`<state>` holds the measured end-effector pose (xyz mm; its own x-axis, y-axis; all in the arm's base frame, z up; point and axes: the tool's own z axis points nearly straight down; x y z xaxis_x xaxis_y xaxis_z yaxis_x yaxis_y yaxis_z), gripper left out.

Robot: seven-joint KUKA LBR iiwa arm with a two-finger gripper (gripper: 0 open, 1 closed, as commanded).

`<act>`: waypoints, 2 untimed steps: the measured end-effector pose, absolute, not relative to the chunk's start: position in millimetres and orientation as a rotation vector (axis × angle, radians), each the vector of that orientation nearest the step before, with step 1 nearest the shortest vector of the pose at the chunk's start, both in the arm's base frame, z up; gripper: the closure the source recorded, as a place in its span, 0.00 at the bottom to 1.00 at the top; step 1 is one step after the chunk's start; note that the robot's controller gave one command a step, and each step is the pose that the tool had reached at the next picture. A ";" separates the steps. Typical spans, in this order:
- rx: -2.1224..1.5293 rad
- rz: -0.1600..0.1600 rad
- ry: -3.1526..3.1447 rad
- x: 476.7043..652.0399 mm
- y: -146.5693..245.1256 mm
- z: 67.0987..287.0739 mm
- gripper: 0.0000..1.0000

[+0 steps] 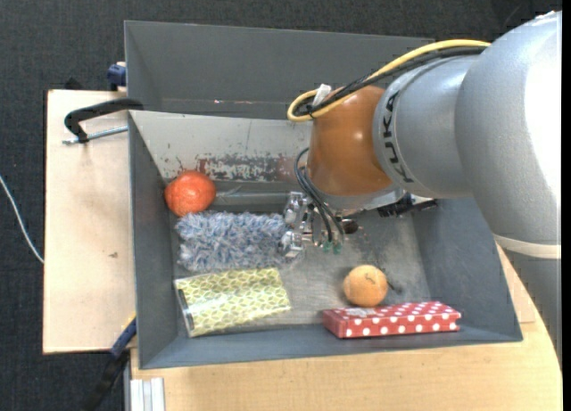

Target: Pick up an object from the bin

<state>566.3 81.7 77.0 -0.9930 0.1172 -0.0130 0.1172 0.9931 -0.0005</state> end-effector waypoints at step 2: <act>0.255 0.000 3.134 567.0 79.2 113.9 1.00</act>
Offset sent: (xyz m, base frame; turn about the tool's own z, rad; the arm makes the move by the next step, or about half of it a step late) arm 0.0060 -0.0052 0.0677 0.0725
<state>567.0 79.2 113.9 -0.9869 0.1615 0.0025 0.1615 0.9869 -0.0005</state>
